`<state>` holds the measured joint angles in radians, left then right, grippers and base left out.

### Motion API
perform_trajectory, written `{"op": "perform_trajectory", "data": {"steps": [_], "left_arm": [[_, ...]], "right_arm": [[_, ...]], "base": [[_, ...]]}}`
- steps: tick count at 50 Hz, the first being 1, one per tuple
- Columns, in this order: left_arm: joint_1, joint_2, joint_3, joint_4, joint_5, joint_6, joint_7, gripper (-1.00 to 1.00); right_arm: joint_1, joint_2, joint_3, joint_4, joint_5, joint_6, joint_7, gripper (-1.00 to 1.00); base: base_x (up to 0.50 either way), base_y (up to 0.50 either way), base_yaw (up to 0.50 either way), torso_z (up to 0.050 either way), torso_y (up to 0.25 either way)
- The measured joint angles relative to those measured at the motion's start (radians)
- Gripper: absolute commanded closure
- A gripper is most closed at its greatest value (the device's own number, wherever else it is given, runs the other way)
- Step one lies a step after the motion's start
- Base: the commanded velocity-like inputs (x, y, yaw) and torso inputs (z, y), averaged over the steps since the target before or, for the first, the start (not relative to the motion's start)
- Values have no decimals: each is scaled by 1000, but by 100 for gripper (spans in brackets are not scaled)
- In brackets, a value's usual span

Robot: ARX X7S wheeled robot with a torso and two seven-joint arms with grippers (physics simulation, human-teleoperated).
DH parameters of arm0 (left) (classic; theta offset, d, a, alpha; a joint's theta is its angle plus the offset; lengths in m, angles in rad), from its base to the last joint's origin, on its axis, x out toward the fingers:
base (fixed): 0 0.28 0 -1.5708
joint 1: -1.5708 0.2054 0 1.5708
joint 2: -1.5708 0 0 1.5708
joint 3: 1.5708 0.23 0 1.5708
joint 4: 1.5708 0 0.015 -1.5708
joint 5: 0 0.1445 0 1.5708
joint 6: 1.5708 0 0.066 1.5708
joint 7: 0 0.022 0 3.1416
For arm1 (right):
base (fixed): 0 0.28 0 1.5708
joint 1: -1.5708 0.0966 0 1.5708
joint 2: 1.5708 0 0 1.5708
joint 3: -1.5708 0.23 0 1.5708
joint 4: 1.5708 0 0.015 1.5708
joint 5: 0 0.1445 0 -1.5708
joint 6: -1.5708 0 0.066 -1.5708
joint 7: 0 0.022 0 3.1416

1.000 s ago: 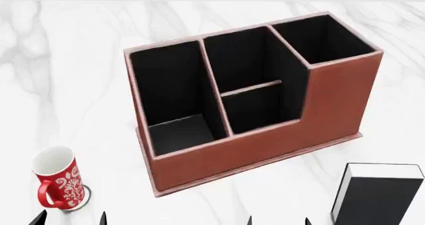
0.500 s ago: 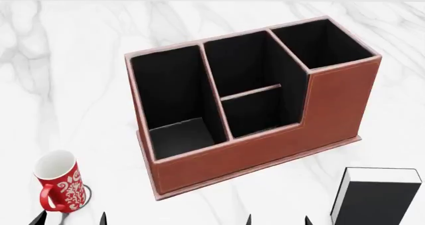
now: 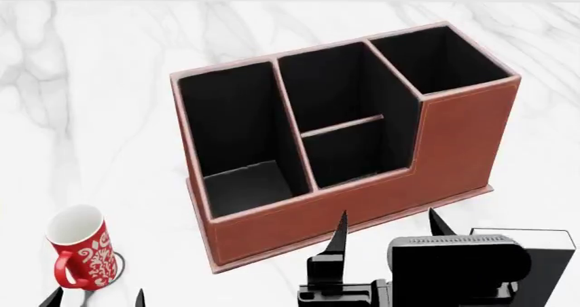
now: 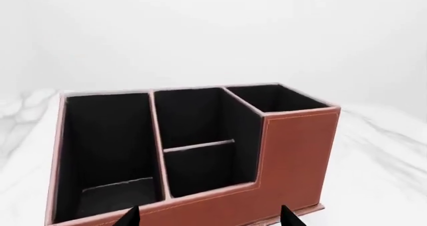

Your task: Pick up the book and place it in the left compartment of the caddy.

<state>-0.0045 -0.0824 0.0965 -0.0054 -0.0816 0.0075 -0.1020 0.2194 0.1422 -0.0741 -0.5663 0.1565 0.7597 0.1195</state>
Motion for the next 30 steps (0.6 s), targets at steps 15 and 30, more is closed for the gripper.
{"op": "perform_trajectory", "data": {"steps": [15,30], "left_arm": [[0,-17,19,0,-16,4,-21,-100],[-2,-28,38,-2,-29,8,-37,-100]], "right_arm": [[86,21,-5,-98,26,164,18,-100],[111,31,-9,-118,38,204,27,-100]], "base": [[0,-12,0,0,0],[0,-356,0,0,0]]}}
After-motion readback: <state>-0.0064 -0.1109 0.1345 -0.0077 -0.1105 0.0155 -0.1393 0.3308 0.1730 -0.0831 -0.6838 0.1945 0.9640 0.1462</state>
